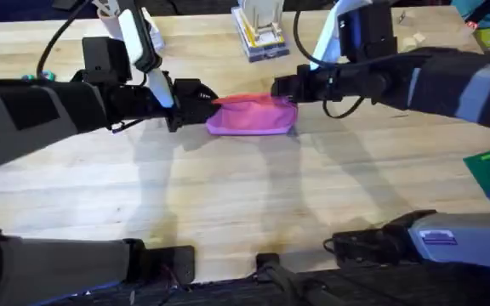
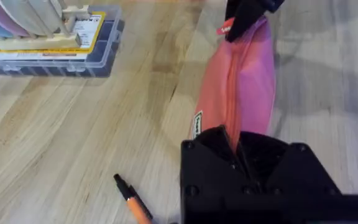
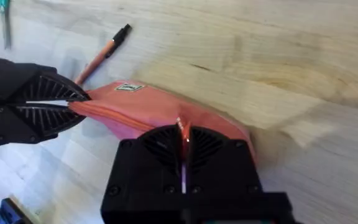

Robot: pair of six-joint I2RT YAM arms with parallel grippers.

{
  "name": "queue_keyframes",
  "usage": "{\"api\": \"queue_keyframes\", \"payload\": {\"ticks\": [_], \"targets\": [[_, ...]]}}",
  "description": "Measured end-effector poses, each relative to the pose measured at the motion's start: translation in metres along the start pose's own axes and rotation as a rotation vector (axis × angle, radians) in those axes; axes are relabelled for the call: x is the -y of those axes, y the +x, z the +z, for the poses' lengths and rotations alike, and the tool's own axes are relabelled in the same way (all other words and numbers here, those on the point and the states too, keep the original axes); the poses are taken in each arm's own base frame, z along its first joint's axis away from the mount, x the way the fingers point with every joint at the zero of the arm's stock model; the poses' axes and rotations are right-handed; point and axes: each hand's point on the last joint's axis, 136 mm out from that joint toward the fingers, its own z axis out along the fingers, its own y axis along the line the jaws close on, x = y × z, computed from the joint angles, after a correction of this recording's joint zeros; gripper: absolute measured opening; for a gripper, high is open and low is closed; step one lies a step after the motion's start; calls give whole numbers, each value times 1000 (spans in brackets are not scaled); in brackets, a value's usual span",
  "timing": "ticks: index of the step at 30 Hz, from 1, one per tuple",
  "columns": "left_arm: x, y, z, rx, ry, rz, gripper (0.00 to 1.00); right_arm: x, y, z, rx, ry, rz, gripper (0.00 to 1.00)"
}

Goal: Unzip the bag, pick up the pens from the table one at a time and place them inside, then zip the bag closed.

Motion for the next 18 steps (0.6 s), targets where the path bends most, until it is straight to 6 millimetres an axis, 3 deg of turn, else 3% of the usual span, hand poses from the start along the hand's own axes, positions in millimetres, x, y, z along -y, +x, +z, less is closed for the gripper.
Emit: {"api": "queue_keyframes", "payload": {"ticks": [11, 18], "targets": [[-1, 0, -1, 1, -2, -2, 42, -17, -21, -35, 104, -1, -41, 30], [-1, 0, -1, 1, -2, -3, 42, -31, -18, -32, 100, -13, -48, 30]]}}
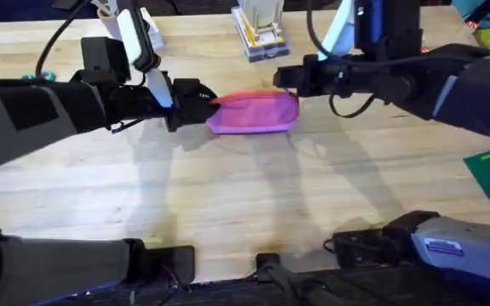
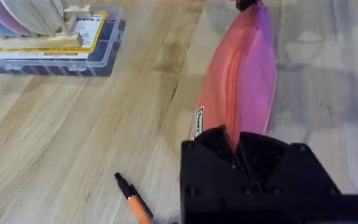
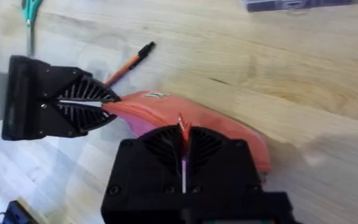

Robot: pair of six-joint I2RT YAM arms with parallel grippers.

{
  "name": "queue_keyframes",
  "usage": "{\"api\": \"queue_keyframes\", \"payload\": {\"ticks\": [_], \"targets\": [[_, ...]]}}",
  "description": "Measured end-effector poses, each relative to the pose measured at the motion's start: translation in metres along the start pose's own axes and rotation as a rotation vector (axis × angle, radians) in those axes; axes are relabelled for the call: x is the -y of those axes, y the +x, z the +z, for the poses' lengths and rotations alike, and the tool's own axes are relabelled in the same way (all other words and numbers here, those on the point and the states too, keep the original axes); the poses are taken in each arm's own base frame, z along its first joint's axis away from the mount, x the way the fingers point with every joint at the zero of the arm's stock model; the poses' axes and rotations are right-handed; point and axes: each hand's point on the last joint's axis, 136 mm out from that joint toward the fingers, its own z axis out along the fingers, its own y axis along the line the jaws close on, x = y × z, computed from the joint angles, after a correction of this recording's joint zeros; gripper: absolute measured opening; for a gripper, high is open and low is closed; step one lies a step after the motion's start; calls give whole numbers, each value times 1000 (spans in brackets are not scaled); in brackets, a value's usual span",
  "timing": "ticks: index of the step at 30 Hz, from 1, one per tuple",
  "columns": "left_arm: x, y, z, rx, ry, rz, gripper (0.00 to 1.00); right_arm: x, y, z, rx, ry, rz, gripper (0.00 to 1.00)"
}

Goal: Unzip the bag, pick up the pens from the table one at a time and place them inside, then zip the bag closed.

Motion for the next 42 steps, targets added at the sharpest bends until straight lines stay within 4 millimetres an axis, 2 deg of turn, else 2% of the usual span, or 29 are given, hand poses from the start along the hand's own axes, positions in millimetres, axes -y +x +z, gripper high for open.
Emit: {"api": "queue_keyframes", "payload": {"ticks": [4, 5, 10, 16, 25, 27, 28, 29, 38, 39, 42], "targets": [[0, 1, 0, -2, -1, -2, 42, -16, 1, 5, 11, -12, -37, 30], [-1, 1, -1, -3, -4, -3, 42, -29, 1, 9, 23, -20, -69, 30], [-1, 1, -1, -4, -5, -4, 42, -59, 4, 15, 48, -55, -126, 30], [-2, 2, -2, -4, -8, -4, 42, -82, 4, 31, 80, -94, -125, 30], [-2, 1, -2, -4, -7, -5, 42, -102, 11, 53, 74, -139, -102, 30], [-2, 1, -2, -3, -7, -4, 42, -108, 8, 58, 70, -147, -103, 30], [-2, 1, -2, -2, -6, -3, 42, -119, 1, 64, 73, -164, -110, 30], [-1, 1, -2, -1, -6, -4, 42, -123, 0, 66, 73, -168, -113, 30], [-1, 1, -2, -1, -6, -3, 42, -126, -2, 73, 61, -166, -113, 30], [-1, 1, -2, -1, -6, -4, 42, -126, -2, 73, 61, -166, -116, 45], [-1, 1, -1, -1, -3, -2, 42, -129, -7, 70, 70, -179, -128, 461]]}}
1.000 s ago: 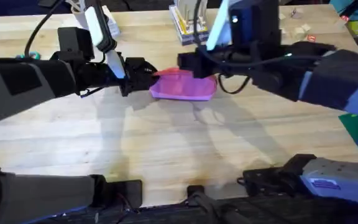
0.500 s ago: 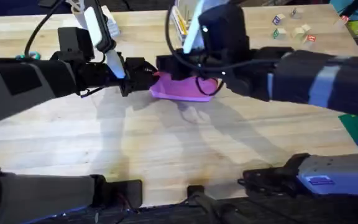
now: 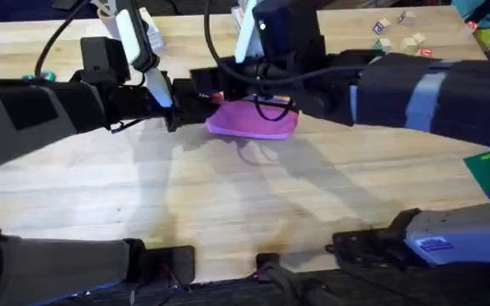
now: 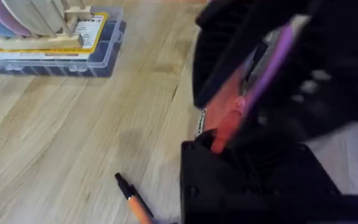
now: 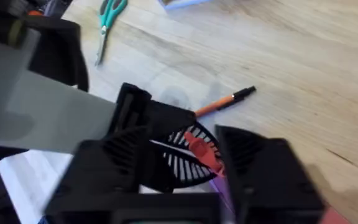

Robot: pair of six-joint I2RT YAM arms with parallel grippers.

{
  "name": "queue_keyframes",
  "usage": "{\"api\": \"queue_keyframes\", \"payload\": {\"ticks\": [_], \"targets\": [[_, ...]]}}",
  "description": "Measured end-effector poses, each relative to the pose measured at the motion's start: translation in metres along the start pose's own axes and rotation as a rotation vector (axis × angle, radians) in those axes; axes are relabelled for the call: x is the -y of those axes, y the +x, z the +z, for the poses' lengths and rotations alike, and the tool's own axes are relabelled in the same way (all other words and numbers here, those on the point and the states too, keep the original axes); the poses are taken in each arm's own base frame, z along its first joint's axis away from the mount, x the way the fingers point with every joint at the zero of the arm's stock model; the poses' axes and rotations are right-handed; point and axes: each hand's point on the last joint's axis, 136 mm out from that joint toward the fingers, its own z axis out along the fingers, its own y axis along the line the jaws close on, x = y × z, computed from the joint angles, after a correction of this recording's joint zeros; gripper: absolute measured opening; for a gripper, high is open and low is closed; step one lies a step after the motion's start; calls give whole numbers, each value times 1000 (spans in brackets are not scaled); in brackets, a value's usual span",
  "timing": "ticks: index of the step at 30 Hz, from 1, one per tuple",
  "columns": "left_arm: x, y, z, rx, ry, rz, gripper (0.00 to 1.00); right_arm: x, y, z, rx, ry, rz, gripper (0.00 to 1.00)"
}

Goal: Unzip the bag, pick up the pens from the table one at a time and place them inside, then zip the bag closed.

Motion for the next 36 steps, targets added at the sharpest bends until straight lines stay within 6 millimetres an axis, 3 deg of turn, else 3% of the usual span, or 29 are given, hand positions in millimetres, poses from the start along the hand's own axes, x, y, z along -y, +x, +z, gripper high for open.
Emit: {"api": "queue_keyframes", "payload": {"ticks": [3, 4, 5, 15, 16, 21, 22, 31, 36], "targets": [[0, 0, 0, 0, 0, 0, 42, -2, -8, -12, 2, 1, -10, 884], [0, 0, 0, 0, 0, 0, 42, 0, -10, -19, 1, 7, -14, 968], [0, 0, 0, 0, 0, 0, 42, 3, -13, -26, 2, 16, -11, 989], [0, 0, 0, 0, 0, 2, 58, 33, -20, -90, -27, 127, -9, 997], [0, 0, 0, 1, 0, 4, 145, 35, -20, -94, -30, 135, -9, 997], [0, 0, 0, 1, 1, 2, 915, 41, -16, -109, -48, 163, -23, 997], [0, 0, 0, 1, 1, 0, 967, 42, -16, -111, -52, 166, -24, 997], [-5, -1, -3, 2, -20, -4, 992, 48, -11, -114, -73, 184, -22, 998], [-38, -3, -29, -43, -167, -129, 992, 49, -11, -114, -74, 184, -31, 998]]}}
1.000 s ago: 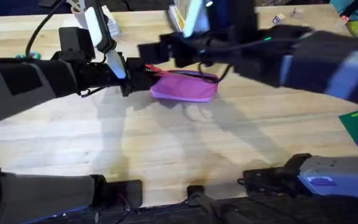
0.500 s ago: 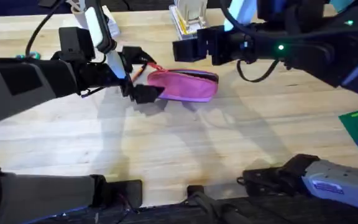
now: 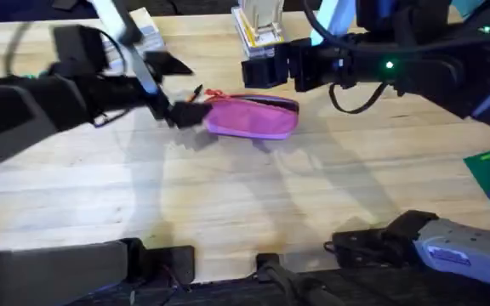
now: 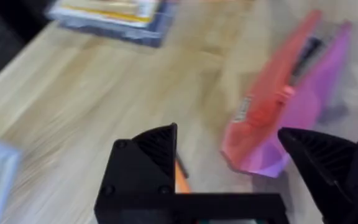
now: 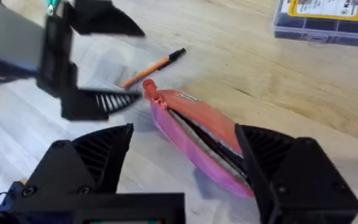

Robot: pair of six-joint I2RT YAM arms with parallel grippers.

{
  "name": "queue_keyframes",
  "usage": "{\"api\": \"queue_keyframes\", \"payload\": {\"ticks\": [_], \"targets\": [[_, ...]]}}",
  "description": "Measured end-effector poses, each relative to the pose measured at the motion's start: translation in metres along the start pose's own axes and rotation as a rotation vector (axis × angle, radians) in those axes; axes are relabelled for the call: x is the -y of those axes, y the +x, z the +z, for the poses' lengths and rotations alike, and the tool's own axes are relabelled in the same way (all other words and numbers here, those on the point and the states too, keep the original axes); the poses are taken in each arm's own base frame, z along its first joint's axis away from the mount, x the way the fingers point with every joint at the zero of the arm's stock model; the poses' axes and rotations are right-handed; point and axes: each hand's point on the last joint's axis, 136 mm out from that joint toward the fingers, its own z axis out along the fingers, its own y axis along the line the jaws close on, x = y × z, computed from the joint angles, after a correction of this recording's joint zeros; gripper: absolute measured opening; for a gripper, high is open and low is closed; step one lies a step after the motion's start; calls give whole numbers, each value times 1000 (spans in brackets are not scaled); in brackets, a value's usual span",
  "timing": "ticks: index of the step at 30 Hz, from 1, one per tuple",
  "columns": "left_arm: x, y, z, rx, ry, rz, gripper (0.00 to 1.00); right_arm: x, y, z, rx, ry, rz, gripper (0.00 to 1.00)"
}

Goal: Unzip the bag, pick up the pens from the table one at a time and place them inside, then zip the bag closed.

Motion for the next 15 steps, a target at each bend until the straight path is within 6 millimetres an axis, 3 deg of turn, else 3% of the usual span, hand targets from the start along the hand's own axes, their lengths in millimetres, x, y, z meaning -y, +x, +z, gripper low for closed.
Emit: {"api": "queue_keyframes", "payload": {"ticks": [6, 11, 15], "targets": [[-54, -27, -37, -54, -263, -194, 992, 1, 0, 0, 1, 5, -3, 998], [-62, -22, -42, -141, -349, -303, 992, 2, -1, 0, 4, 14, -4, 997], [-59, 2, -43, -266, -415, -376, 992, 5, -2, 0, 11, 28, -4, 997]]}}
